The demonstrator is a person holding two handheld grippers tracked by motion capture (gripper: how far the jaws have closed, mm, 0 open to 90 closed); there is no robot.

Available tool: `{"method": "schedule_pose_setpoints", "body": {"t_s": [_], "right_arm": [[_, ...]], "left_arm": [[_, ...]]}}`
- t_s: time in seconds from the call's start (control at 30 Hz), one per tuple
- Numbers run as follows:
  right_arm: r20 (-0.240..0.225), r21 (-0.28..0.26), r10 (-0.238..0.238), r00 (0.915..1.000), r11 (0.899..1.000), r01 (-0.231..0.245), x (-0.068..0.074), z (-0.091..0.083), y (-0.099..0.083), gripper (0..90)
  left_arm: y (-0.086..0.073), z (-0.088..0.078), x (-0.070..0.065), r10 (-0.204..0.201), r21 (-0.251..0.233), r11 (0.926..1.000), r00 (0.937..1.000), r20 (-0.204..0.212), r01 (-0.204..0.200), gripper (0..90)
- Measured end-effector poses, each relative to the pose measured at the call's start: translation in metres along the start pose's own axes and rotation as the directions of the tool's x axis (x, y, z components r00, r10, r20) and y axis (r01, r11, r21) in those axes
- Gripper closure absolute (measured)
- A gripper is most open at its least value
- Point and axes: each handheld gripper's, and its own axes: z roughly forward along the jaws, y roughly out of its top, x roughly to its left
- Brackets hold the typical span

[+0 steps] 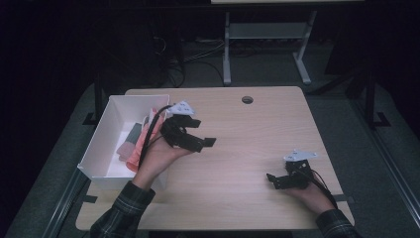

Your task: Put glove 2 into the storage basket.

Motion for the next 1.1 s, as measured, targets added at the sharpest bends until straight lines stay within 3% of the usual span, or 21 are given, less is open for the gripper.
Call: {"method": "schedule_pose_setpoints", "body": {"t_s": [0.23,0.27,0.3,0.37,0.5,0.6,0.8,1.1], "right_arm": [[0.0,0.0,0.0,1.0,1.0,0.0,0.0,0.0,0.0,4.0],[0.0,0.001,0.001,1.0,1.0,-0.001,0.0,0.0,0.0,4.0],[0.0,0.0,0.0,1.0,1.0,0.0,0.0,0.0,0.0,4.0],[0.0,0.0,0.0,1.0,1.0,0.0,0.0,0.0,0.0,4.0],[0.002,-0.002,-0.005,1.0,1.0,0.005,0.0,0.0,0.0,3.9],[0.001,-0.002,-0.006,1.0,1.0,0.006,0.0,0.0,0.0,3.8],[-0.003,-0.003,-0.006,1.0,1.0,0.006,0.0,0.0,0.0,3.5],[-0.003,-0.002,-0.006,1.0,1.0,0.006,0.0,0.001,0.0,3.4]], "left_arm": [[-0.024,0.034,-0.013,0.052,0.048,0.9975,0.9986,-0.006,-0.051,13.5],[-0.036,0.047,-0.016,0.069,0.082,0.9943,0.9975,-0.016,-0.067,13.6],[-0.036,0.047,-0.016,0.069,0.082,0.9943,0.9975,-0.016,-0.067,13.6],[-0.052,0.063,-0.018,0.08,0.134,0.9878,0.9968,-0.007,-0.078,13.5],[-0.068,0.076,-0.017,0.097,0.156,0.9833,0.9951,-0.02,-0.093,13.6],[-0.089,0.093,-0.014,0.091,0.187,0.9785,0.9956,-0.02,-0.086,13.7],[-0.103,0.101,-0.011,0.098,0.217,0.9721,0.9949,-0.026,-0.09,13.7],[-0.108,0.103,-0.009,0.092,0.224,0.9711,0.9953,-0.03,-0.083,13.6]]}}
